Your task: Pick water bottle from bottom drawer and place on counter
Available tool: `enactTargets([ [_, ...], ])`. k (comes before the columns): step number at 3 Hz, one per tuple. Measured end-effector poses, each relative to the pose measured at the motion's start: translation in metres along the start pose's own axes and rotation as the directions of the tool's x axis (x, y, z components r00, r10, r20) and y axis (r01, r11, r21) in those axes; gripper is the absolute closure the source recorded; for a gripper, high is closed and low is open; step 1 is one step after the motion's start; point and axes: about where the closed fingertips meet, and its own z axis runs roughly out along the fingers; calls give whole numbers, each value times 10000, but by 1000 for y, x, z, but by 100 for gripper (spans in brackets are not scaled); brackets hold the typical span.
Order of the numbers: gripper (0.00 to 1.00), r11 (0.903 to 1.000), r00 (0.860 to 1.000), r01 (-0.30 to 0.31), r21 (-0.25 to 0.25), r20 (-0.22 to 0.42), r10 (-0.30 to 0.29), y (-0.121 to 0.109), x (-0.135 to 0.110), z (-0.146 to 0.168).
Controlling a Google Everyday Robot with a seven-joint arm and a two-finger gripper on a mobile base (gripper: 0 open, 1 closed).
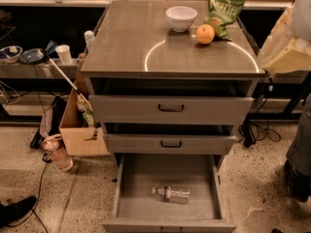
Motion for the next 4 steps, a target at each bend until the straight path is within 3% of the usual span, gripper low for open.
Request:
enactTargets([
  [1,69,10000,10000,0,2,0,0,0,0,0],
  [2,46,9993,9999,62,363,100,-66,-2,-4,-10],
  [4,1,9987,10000,-97,509,-2,97,10,-8,11],
])
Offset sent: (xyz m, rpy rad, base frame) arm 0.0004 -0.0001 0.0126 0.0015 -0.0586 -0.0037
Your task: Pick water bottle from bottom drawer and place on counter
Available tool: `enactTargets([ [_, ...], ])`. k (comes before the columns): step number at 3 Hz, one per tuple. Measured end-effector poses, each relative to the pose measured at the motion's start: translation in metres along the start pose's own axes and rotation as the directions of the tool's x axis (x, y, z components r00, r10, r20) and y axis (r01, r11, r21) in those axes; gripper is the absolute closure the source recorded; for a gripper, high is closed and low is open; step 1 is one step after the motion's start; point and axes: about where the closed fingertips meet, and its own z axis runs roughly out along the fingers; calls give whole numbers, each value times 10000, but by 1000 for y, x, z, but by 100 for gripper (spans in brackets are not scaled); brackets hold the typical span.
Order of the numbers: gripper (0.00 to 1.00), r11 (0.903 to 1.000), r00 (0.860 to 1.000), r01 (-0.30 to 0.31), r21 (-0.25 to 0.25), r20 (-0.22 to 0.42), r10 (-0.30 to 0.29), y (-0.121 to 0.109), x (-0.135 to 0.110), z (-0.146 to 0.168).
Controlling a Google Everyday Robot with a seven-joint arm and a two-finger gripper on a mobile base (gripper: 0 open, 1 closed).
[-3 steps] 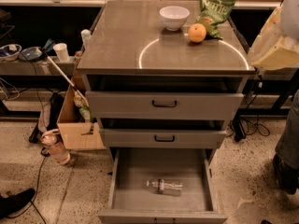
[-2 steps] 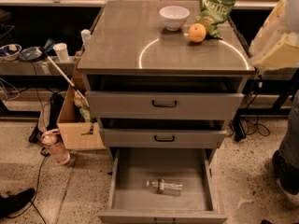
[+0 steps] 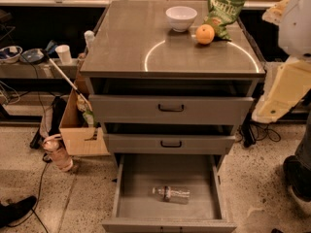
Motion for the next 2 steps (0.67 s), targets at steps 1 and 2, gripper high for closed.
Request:
enactTargets([
  [1,0,10000,9999,-46,31,-105,47,7,1,14],
  [2,0,9997,9997,-196,-157,-125,194,17,4,37],
])
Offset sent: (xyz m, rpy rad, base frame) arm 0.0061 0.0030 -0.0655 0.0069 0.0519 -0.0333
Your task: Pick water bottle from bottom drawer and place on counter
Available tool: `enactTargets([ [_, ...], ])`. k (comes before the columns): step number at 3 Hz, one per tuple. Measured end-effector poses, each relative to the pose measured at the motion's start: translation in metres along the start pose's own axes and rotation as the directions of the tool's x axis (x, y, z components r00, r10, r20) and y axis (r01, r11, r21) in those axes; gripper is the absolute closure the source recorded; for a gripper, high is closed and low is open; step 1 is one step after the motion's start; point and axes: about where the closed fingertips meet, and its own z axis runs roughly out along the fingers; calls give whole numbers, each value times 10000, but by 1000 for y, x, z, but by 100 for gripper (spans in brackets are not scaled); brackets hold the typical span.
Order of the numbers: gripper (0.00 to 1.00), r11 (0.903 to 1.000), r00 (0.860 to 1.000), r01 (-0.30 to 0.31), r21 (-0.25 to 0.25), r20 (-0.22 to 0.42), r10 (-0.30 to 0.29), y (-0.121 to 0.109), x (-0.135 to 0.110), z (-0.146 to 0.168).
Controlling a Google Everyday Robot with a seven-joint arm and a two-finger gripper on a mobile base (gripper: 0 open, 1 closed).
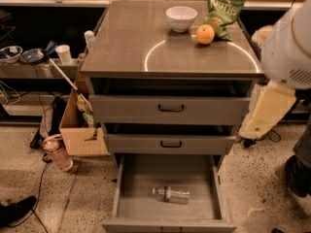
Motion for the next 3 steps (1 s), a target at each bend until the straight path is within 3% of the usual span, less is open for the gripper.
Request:
enactTargets([
  [1,0,9991,9997,-133,-411,216,142,8,2,21],
  [2,0,9865,9878,-760,-1450,1238,943,20,15,60],
  [3,0,9721,9733,-918,-2157,1868,1334,29,19,84],
])
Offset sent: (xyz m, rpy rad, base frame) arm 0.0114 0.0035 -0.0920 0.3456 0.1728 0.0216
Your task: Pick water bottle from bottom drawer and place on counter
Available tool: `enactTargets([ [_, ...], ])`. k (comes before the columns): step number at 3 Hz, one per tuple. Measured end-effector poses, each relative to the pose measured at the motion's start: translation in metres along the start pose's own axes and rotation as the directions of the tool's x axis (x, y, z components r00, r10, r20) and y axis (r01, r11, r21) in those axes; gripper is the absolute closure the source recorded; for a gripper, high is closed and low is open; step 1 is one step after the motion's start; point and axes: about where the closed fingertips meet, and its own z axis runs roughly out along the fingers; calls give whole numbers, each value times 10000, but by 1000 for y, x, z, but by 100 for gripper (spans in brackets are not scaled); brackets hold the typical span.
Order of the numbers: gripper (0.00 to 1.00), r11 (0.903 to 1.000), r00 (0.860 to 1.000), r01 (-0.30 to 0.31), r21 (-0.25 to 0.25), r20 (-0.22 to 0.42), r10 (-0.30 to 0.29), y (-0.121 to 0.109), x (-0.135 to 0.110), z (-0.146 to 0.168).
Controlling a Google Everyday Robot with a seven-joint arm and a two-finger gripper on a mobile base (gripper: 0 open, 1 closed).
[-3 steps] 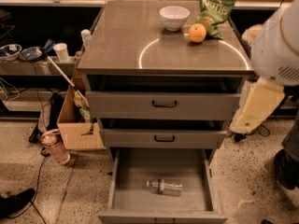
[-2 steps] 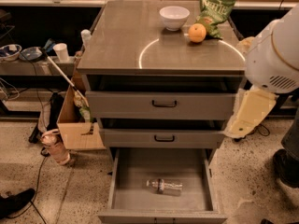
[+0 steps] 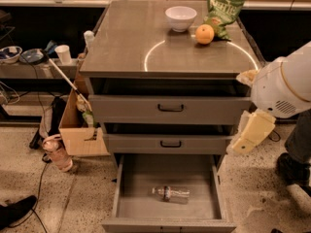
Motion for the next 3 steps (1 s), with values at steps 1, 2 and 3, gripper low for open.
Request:
enactTargets([
  [1,0,9978,9995,210,-633,267,-193,6,4,17],
  [2,0,9978,9995,210,-633,267,-194,6,4,17],
  [3,0,9993,9985,192,-320,515,-175,22,2,8],
])
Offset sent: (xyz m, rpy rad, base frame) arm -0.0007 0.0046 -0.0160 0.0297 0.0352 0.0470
